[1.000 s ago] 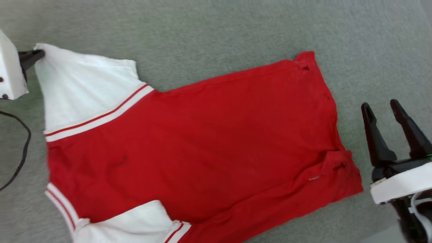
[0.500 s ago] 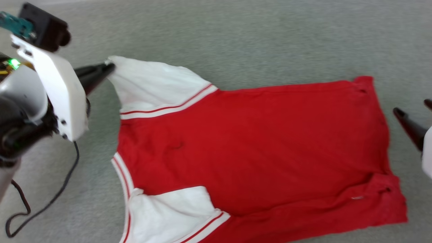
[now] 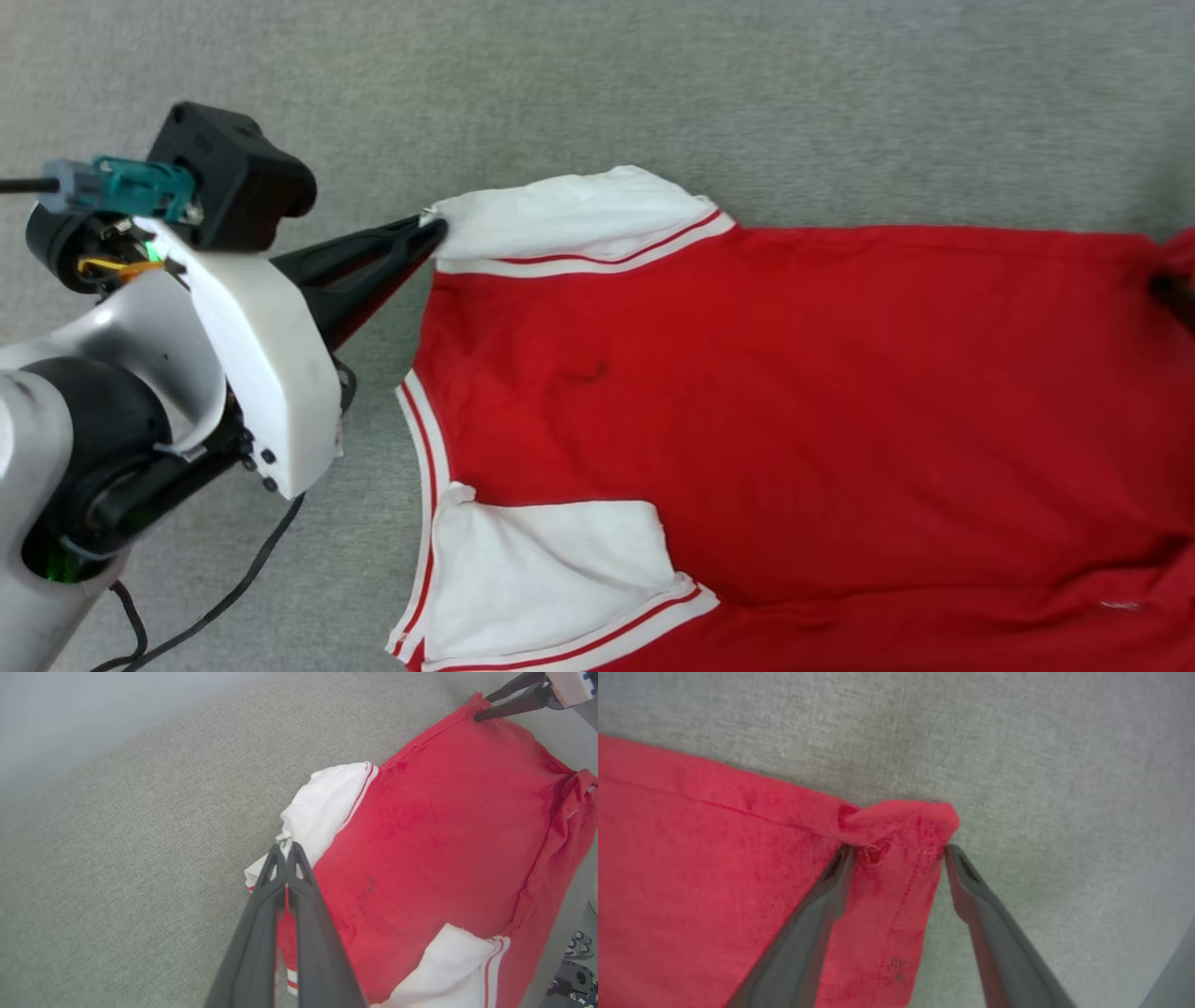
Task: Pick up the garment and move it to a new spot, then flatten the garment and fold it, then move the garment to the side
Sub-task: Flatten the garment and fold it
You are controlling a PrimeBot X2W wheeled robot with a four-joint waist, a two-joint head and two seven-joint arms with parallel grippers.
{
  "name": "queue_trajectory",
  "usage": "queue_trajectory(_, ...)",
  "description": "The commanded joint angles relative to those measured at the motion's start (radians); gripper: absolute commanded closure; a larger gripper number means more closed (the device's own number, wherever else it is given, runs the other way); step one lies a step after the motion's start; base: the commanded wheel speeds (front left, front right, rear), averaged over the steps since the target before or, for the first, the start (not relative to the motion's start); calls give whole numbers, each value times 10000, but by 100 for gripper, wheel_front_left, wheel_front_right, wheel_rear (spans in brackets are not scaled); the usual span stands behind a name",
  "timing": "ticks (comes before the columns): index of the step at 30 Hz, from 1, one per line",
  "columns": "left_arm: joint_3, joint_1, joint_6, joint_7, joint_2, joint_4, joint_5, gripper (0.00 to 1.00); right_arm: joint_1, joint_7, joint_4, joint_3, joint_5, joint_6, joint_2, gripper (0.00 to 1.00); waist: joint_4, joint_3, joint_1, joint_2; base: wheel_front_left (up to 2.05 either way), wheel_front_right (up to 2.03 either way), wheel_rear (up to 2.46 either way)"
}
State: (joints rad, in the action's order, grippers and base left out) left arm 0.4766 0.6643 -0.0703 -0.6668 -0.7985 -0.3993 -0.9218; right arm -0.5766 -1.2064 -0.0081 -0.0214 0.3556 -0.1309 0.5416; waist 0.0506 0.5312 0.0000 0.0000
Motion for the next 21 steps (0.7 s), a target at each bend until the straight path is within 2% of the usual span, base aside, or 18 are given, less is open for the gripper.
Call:
queue_trajectory(1, 22, -76, 46, 54, 74, -168, 81, 100, -163, 20, 332, -87, -116, 4, 28, 0, 255, 222, 0, 0, 0, 0, 0)
queue_trajectory(7, 109, -170, 126, 189, 171, -399, 204, 100, 259, 126, 1340, -448, -55, 4, -370, 0, 505, 379, 0, 0, 0, 0, 0)
queue_trajectory(8, 124, -190, 138, 207, 192, -399, 223, 100, 338, 116, 1461, -528, -15, 2, -402, 56, 523, 378, 0, 0, 0, 0, 0)
queue_trajectory(9, 137, -208, 144, 220, 202, -384, 230, 100, 380, 157, 1549, -577, 16, 2, -417, 87, 533, 364, 0, 0, 0, 0, 0)
queue_trajectory(10, 143, -227, 157, 266, 225, -353, 246, 100, 396, 195, 1635, -563, 43, 2, -436, 100, 537, 332, 0, 0, 0, 0, 0)
queue_trajectory(16, 108, -388, 213, 674, 384, -153, 430, 100, 239, 798, 1594, -315, 123, 2, -363, 100, 464, -68, 0, 0, 0, 0, 0)
queue_trajectory(21, -7, -808, 385, 1047, 327, 129, 502, 100, 408, 1715, 1438, -1, 343, 2, -465, 100, 332, -876, 0, 0, 0, 0, 0)
